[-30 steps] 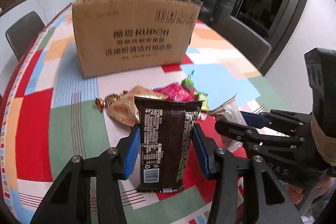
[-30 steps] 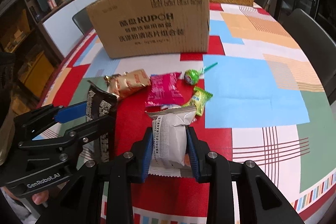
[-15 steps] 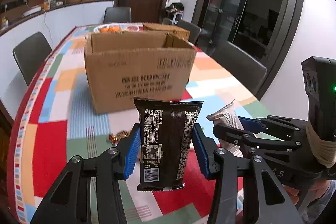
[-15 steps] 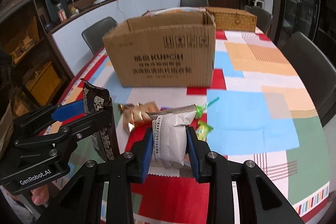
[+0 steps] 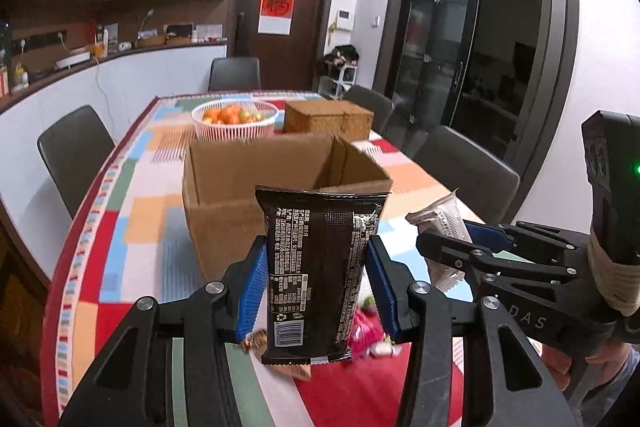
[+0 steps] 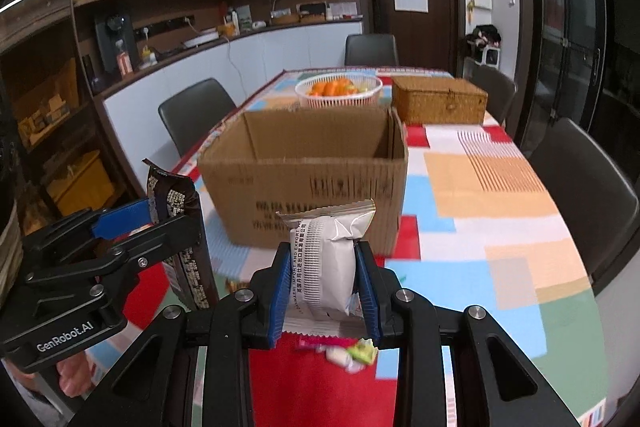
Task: Organize snacks
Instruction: 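Lift chocolate bar and white packet over the box and open both grippers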
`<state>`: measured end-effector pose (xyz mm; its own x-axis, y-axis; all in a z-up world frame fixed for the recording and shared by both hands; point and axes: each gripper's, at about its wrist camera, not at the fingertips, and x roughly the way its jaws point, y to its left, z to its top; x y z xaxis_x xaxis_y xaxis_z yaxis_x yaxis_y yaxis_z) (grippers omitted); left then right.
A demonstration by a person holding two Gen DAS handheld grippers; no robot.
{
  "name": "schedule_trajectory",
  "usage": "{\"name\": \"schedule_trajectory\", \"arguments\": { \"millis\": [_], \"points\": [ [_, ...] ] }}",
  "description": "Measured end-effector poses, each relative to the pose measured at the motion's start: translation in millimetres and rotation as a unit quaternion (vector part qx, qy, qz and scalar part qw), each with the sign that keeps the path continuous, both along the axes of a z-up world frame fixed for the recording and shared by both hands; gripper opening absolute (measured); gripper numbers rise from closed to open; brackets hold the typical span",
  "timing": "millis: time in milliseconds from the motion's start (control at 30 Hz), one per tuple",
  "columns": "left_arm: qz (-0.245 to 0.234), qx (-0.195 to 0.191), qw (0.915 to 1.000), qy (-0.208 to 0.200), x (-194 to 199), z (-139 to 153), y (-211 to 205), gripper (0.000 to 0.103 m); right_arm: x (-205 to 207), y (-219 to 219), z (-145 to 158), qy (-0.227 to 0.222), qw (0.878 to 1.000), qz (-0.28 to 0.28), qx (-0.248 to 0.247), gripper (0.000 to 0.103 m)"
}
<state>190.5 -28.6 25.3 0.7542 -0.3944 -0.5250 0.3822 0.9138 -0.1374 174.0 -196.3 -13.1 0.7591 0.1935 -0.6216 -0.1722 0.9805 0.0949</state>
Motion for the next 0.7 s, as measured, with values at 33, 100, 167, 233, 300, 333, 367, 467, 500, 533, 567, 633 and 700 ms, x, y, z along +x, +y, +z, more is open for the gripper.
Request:
{"name": "schedule_trajectory", "arguments": {
  "millis": [33,100,167,233,300,333,367,467,500,533,567,633,700],
  "points": [
    [0.001,0.000,1.0000,-0.004,3,3,0,0.047,3,0,3,-0.004,1.000,0.001,0.001,0.032],
    [0.004,0.000,0.9999,-0.011,9,10,1,0.047,9,1,8,-0.012,1.000,0.004,0.002,0.032],
    [0.008,0.000,0.9997,-0.021,16,17,2,0.047,17,1,12,-0.019,1.000,0.003,0.004,0.032],
    [0.011,0.002,0.9995,-0.028,22,23,2,0.047,25,0,17,-0.024,1.000,0.003,0.006,0.032],
    [0.013,0.004,0.9994,-0.032,30,27,2,0.047,31,-1,20,-0.029,1.000,0.003,0.006,0.032],
    [0.014,0.004,0.9994,-0.033,33,29,3,0.047,35,0,22,-0.030,1.000,0.004,0.006,0.032],
    [0.016,0.005,0.9993,-0.034,37,31,3,0.047,39,0,24,-0.032,0.999,0.004,0.007,0.032],
    [0.020,0.008,0.9989,-0.041,49,37,3,0.047,53,0,30,-0.037,0.999,0.005,0.010,0.032],
    [0.020,0.010,0.9988,-0.045,53,39,3,0.047,57,0,32,-0.038,0.999,0.004,0.011,0.032],
    [0.021,0.011,0.9986,-0.047,56,41,4,0.047,62,0,34,-0.039,0.999,0.006,0.013,0.032],
    [0.021,0.010,0.9985,-0.049,60,44,4,0.047,66,1,35,-0.039,0.999,0.009,0.015,0.032],
    [0.023,0.010,0.9983,-0.052,67,48,4,0.047,75,1,38,-0.040,0.999,0.011,0.019,0.032],
    [0.026,0.011,0.9981,-0.056,76,51,5,0.047,84,1,41,-0.041,0.999,0.014,0.020,0.032]
  ]
}}
